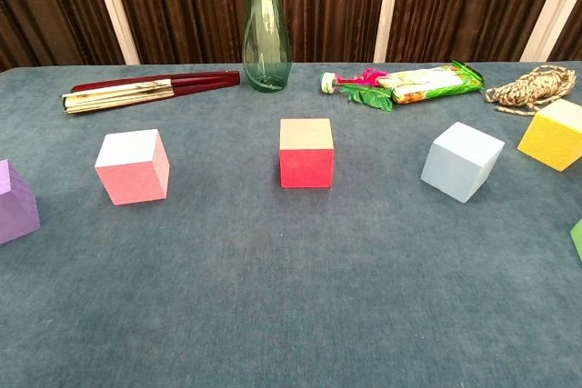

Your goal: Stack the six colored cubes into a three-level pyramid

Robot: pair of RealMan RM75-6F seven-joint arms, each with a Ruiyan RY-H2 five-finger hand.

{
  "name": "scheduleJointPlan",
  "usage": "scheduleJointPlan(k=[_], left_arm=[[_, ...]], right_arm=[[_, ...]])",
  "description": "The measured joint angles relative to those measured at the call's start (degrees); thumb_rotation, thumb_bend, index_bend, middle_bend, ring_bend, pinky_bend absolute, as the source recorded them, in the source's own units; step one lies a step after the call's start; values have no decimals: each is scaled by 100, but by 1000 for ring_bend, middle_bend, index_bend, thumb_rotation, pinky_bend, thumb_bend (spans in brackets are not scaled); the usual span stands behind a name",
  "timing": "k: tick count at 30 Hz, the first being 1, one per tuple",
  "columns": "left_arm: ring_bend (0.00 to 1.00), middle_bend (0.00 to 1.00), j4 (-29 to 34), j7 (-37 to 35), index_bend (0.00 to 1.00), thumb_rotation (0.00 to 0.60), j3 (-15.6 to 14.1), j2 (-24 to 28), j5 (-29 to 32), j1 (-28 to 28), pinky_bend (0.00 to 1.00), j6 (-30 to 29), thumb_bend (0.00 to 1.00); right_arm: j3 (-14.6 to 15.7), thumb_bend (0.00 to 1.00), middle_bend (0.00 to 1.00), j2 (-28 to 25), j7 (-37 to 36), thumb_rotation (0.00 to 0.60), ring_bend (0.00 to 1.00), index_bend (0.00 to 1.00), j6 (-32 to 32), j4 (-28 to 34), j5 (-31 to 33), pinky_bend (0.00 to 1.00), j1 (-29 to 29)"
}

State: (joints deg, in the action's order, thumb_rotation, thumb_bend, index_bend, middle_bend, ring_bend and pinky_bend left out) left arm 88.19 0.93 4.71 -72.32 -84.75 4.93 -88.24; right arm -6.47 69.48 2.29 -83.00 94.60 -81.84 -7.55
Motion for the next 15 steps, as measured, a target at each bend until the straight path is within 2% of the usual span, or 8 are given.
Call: scheduleJointPlan(k=[15], left_arm=[[0,0,99,74,0,600,-18,19,108,13,0,131,6]], right_arm=[[19,266,0,-42,-110,600,0,0,73,24,9,0,-15]])
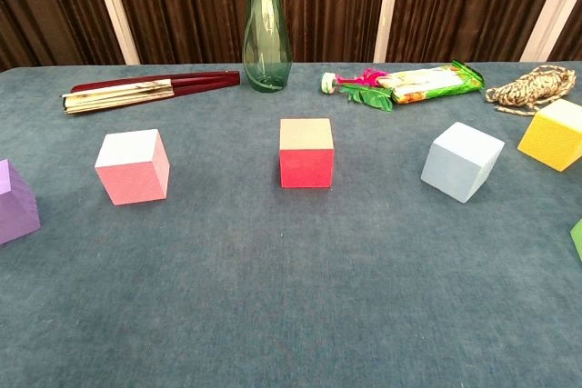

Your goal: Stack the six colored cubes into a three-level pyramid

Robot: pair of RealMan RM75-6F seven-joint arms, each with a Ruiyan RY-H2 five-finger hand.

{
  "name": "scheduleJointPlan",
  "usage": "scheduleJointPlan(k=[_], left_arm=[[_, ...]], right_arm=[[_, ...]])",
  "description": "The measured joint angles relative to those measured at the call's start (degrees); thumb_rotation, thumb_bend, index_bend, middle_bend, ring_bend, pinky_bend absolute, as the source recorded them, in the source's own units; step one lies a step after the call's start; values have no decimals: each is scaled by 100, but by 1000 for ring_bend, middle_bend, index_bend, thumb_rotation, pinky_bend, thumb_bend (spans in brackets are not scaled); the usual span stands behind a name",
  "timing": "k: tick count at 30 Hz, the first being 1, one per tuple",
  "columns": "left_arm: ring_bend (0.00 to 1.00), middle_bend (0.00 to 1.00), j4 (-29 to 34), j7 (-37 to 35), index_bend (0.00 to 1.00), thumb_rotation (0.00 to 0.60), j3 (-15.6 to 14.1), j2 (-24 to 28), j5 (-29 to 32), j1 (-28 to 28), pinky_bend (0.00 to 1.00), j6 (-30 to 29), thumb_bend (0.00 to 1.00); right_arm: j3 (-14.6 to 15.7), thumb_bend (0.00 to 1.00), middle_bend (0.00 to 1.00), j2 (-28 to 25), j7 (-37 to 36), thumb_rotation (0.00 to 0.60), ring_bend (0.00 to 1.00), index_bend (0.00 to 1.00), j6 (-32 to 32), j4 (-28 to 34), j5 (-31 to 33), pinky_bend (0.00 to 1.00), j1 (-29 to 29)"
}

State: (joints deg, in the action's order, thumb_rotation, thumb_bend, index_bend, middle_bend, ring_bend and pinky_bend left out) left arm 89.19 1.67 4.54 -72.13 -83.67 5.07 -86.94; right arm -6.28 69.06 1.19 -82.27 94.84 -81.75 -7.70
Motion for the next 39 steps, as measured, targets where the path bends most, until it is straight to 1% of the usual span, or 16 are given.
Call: scheduleJointPlan(k=[14,17,20,21,25,30,35,39], left_arm=[[0,1,135,212,0,600,35,28,72,10,0,11,6],[0,31,275,292,0,600,94,75,115,44,0,29,7],[0,100,540,427,0,600,200,162,252,129,3,138,19],[0,129,683,503,0,600,260,209,351,180,6,218,29],[0,181,1219,817,0,600,513,375,856,432,11,611,46],[0,194,1695,1514,0,600,870,479,1745,920,11,1160,46],[0,188,1872,2105,0,600,1157,426,2653,1403,11,1555,46],[0,188,1918,2585,0,600,1367,320,3554,1859,11,1826,46]], right_arm=[[-54,267,0,13,-147,600,0,0,-15,18,72,0,19],[-72,266,0,26,-165,600,0,0,7,17,98,0,3],[-91,266,0,39,-196,600,0,0,46,12,151,0,-10],[-97,266,0,42,-206,600,0,0,67,11,174,0,-15],[-123,266,0,44,-257,600,0,0,151,29,244,0,-45],[-125,266,0,20,-330,600,0,0,204,54,271,0,-58],[-123,266,0,-17,-412,600,0,0,236,73,294,0,-54],[-130,266,0,-53,-489,600,0,0,273,81,323,0,-55]])
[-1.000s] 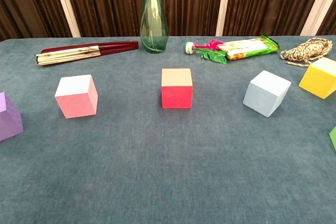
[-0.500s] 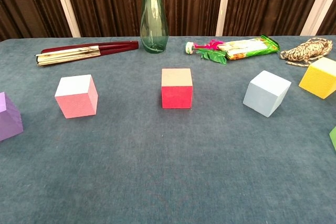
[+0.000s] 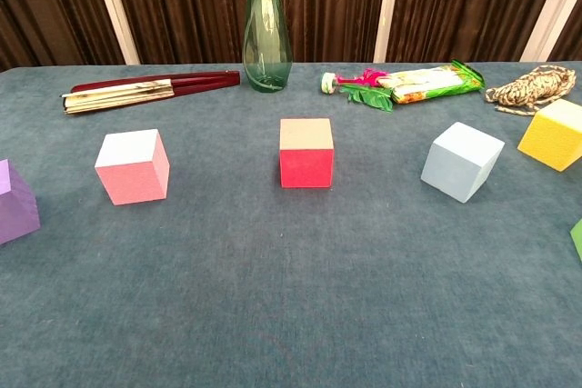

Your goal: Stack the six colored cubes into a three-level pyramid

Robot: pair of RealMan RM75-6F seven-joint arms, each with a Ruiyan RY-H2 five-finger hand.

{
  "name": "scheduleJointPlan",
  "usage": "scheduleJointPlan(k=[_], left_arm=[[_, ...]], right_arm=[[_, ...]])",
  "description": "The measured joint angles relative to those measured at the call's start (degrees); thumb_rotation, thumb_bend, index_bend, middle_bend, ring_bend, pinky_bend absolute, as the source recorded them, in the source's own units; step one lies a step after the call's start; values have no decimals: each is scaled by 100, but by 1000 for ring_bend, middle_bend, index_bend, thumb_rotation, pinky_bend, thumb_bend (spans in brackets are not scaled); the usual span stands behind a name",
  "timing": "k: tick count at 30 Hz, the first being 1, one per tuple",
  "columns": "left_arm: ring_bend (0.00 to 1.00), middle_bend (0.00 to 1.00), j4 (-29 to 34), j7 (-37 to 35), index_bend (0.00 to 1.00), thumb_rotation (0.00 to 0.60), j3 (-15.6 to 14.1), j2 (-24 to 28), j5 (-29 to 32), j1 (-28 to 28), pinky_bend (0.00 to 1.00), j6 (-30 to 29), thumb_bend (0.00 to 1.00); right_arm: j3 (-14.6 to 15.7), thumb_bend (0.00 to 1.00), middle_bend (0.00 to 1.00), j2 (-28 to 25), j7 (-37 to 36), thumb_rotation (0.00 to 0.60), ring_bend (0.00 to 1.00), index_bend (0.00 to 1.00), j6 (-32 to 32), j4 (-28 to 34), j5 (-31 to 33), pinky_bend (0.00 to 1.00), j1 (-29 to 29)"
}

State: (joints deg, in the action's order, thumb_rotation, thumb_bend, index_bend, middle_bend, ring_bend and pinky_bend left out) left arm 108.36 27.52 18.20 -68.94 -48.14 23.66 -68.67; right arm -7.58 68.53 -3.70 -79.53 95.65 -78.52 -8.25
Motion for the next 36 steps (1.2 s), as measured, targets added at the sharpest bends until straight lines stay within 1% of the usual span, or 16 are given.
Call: scheduleJointPlan(k=[6,9,12,15,21,30,36], left_arm=[[0,195,-76,699,0,600,187,-261,1244,758,11,270,48],[0,206,-199,960,0,600,232,-462,1722,1123,11,342,48],[0,211,-348,1162,0,600,235,-678,2062,1418,11,382,48],[0,221,-510,1320,0,600,196,-883,2284,1651,11,388,49],[0,226,-708,1461,0,600,62,-1147,2528,1925,11,333,49],[0,226,-962,1511,0,600,-55,-1380,2699,2144,11,289,53],[0,231,-1177,1532,0,600,-125,-1524,2787,2271,11,328,75]], right_arm=[[2,265,0,-43,-78,600,0,0,44,17,18,0,-4],[4,266,0,-54,-107,600,0,0,53,23,18,0,-3],[4,267,0,-63,-133,600,0,0,71,26,27,0,-6],[1,267,0,-73,-164,600,0,0,86,27,35,0,-10],[3,267,0,-95,-233,600,0,0,114,24,31,0,-16],[14,267,0,-123,-291,600,0,0,157,41,26,0,-29],[15,266,0,-128,-293,600,0,0,167,50,36,0,-33]])
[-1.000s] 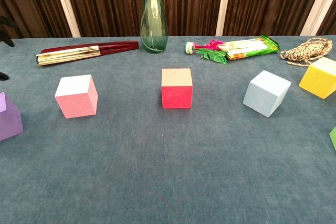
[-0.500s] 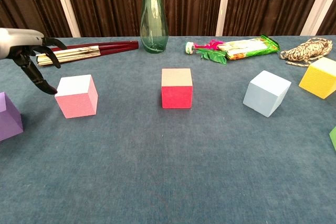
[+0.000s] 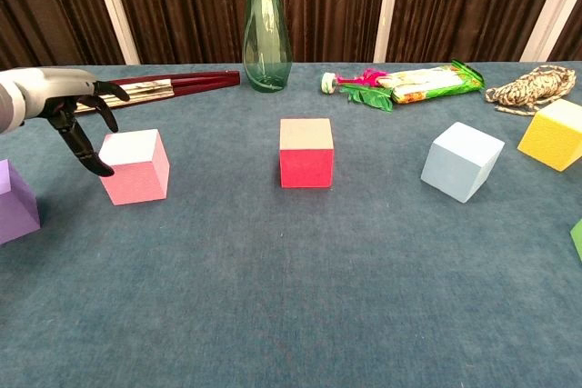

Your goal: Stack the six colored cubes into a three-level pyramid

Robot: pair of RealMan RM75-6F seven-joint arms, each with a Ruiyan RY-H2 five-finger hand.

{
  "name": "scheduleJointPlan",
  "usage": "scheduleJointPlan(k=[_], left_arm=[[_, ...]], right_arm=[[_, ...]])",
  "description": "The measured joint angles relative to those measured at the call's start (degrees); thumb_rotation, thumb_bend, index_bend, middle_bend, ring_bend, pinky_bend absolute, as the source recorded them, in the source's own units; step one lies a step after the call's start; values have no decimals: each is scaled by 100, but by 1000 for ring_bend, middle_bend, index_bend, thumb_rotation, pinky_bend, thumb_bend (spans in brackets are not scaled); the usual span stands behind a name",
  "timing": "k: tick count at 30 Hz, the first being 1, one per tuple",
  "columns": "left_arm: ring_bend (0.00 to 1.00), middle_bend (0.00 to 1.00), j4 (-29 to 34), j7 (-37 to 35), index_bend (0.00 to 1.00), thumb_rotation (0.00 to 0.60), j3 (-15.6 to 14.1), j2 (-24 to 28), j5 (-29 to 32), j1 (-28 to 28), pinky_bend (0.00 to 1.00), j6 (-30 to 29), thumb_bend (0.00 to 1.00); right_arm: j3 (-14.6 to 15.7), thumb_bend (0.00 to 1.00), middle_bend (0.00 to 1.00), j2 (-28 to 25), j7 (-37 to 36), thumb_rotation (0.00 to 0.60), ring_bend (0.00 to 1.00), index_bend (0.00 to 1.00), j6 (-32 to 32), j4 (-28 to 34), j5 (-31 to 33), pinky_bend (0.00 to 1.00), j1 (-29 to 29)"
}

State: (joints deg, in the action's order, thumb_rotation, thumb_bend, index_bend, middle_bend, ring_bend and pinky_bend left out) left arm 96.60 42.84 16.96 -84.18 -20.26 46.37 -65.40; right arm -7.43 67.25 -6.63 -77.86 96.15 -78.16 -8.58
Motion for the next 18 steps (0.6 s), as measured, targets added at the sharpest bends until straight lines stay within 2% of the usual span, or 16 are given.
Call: scheduleJointPlan(k=[4,12,18], left_arm=[[2,248,-169,8,0,600,-38,-98,71,81,11,75,101],[40,401,-482,-20,21,600,-97,-313,133,244,11,233,173],[54,423,-564,-53,47,600,-142,-386,-16,312,12,246,186]], right_arm=[[-5,266,0,3,3,600,0,0,13,4,28,0,-4],[-9,266,0,13,26,600,0,0,39,13,71,0,-11],[-12,266,0,7,16,600,0,0,75,31,111,0,-19]])
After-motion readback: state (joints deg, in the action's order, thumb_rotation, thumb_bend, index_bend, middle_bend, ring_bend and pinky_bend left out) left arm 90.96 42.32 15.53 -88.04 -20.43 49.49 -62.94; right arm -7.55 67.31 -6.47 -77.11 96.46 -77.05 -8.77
